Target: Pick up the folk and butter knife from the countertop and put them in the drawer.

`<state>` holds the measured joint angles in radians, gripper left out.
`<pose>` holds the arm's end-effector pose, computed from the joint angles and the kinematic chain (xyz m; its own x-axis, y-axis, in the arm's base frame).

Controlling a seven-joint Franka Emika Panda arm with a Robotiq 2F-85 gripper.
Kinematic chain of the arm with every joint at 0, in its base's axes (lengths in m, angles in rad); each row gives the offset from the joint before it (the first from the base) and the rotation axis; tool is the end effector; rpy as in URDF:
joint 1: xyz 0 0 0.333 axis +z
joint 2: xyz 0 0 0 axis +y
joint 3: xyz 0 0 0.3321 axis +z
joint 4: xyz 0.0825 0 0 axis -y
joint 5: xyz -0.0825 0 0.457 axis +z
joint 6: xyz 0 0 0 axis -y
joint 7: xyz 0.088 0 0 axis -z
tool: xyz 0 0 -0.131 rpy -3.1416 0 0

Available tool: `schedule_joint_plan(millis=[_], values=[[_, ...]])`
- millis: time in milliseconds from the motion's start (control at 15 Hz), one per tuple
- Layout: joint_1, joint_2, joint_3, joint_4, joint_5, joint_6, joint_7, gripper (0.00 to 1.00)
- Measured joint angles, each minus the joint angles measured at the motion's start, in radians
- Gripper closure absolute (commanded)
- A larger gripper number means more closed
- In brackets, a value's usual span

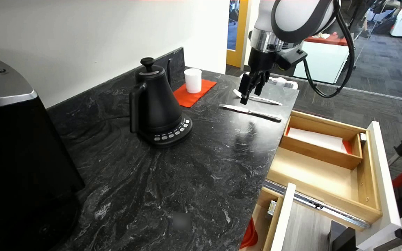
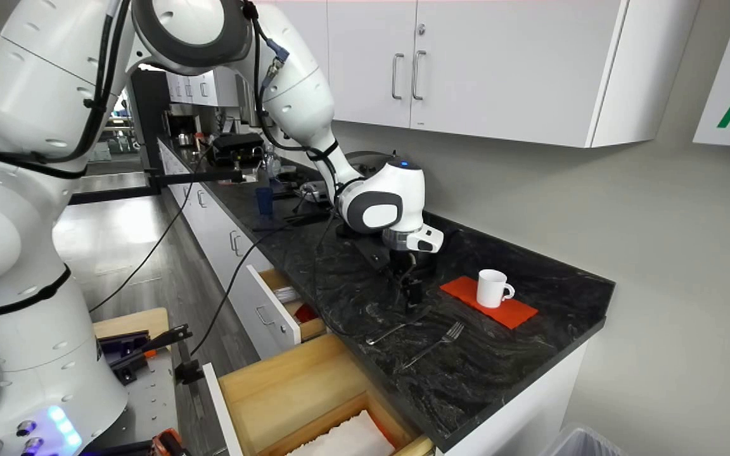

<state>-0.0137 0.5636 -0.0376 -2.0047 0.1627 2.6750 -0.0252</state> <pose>0.6646 -0.0379 0.1098 0.9811 -0.1625 0.1050 -0.1562 -0.9856 -0.0654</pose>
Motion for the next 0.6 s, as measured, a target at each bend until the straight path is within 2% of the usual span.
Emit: schedule_joint_plan(millis=[333, 600], values=[[0.001, 0.006, -0.028, -0.041, -0.012, 0.053, 0.074, 0.00], [0.003, 0.014, -0.019, -0.069, -0.021, 0.052, 0.084, 0.00]])
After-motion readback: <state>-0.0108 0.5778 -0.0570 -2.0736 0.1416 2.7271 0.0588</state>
